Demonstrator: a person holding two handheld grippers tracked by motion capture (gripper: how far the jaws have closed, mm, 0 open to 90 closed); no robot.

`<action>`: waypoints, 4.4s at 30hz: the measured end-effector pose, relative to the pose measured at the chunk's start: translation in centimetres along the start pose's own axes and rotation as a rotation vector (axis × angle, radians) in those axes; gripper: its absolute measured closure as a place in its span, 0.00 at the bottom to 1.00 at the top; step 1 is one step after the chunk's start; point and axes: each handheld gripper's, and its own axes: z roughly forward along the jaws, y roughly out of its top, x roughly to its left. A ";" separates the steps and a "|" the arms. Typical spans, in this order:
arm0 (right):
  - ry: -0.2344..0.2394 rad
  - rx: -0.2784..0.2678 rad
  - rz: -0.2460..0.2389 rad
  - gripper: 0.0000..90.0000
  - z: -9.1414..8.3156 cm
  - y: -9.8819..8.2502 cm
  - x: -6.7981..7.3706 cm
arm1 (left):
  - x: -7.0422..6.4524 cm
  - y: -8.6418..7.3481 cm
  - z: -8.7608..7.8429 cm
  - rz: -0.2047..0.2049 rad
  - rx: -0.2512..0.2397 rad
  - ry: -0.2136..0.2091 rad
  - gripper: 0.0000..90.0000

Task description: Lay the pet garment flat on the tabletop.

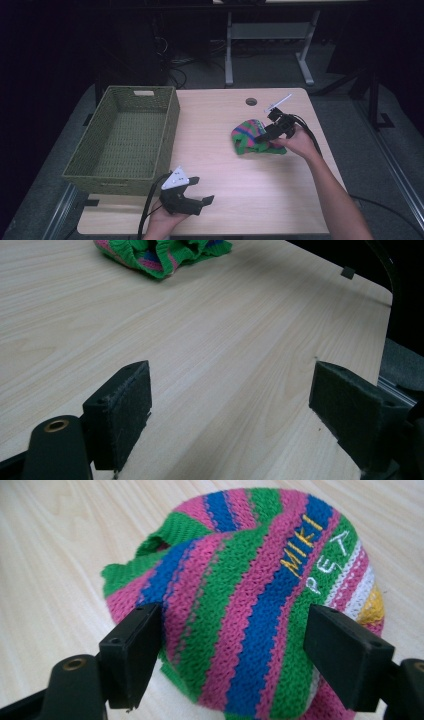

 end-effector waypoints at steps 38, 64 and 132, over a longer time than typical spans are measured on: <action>-0.202 0.121 0.057 0.58 3.1 -0.3 1.1 | -0.2 0.0 0.2 0.007 0.002 0.011 0.19; -0.145 0.119 0.128 0.73 2.7 -0.2 0.5 | 0.3 -0.1 -0.1 -0.010 -0.006 0.014 0.19; 0.053 -0.175 0.096 0.75 -6.5 -1.9 4.5 | 0.9 -0.2 -1.2 -0.048 -0.064 0.036 0.19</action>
